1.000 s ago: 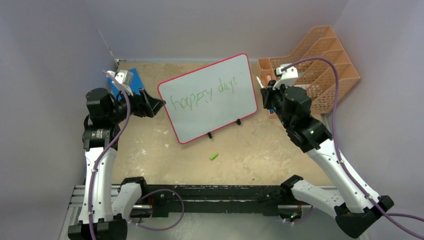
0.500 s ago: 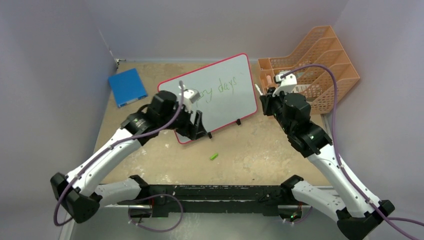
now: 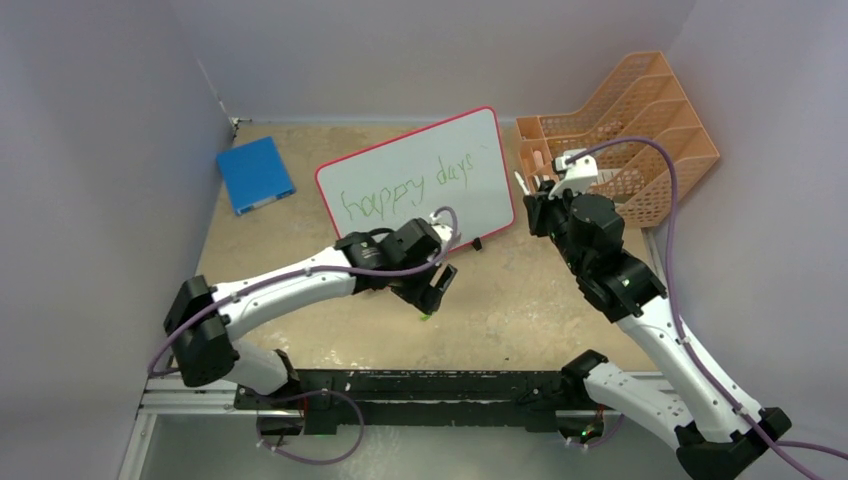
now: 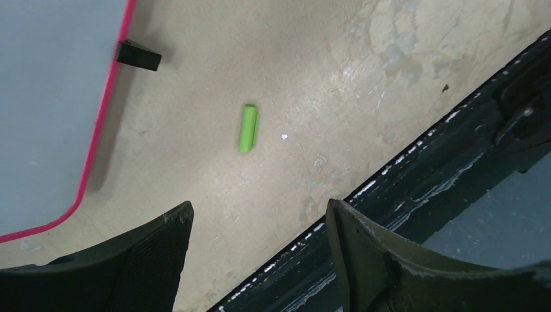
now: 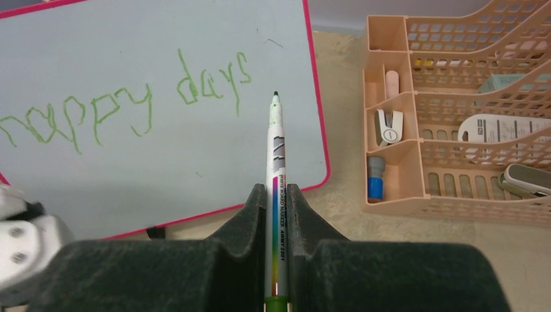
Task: Write a sentence on the whiteboard
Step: Close the whiteboard marker at the center of the board.
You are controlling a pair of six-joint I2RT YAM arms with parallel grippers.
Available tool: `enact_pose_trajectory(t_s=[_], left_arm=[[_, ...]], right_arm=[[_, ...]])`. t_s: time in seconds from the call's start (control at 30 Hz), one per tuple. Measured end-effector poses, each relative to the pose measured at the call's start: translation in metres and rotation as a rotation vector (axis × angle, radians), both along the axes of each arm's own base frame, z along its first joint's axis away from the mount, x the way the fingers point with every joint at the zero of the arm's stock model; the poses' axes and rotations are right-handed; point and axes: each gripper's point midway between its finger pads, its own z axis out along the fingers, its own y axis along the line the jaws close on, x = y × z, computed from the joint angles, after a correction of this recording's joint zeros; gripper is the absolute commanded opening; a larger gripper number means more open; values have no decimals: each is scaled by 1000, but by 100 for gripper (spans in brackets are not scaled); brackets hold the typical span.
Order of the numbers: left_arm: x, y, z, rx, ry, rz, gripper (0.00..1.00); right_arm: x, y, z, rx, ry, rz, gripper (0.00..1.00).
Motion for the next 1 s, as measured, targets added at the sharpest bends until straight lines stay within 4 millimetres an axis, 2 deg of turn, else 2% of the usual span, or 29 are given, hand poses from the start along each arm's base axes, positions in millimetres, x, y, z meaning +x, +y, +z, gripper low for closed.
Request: enact_pose_trajectory(t_s=[0.13, 0.4, 0.5, 0.63, 1.0], left_arm=[[-7, -8, -28, 101, 26, -28, 68], [-3, -17, -69, 224, 94, -42, 45], [-2, -23, -82, 251, 118, -54, 42], [-2, -28, -93, 272, 148, -77, 36], [4, -24, -110, 284, 218, -74, 34]], right_arm=[[1, -2, 0, -1, -6, -15, 0], [1, -3, -5, -5, -4, -18, 0], [1, -4, -7, -9, -2, -19, 0], [1, -4, -7, -10, -3, -23, 0], [2, -5, -6, -11, -9, -28, 0]])
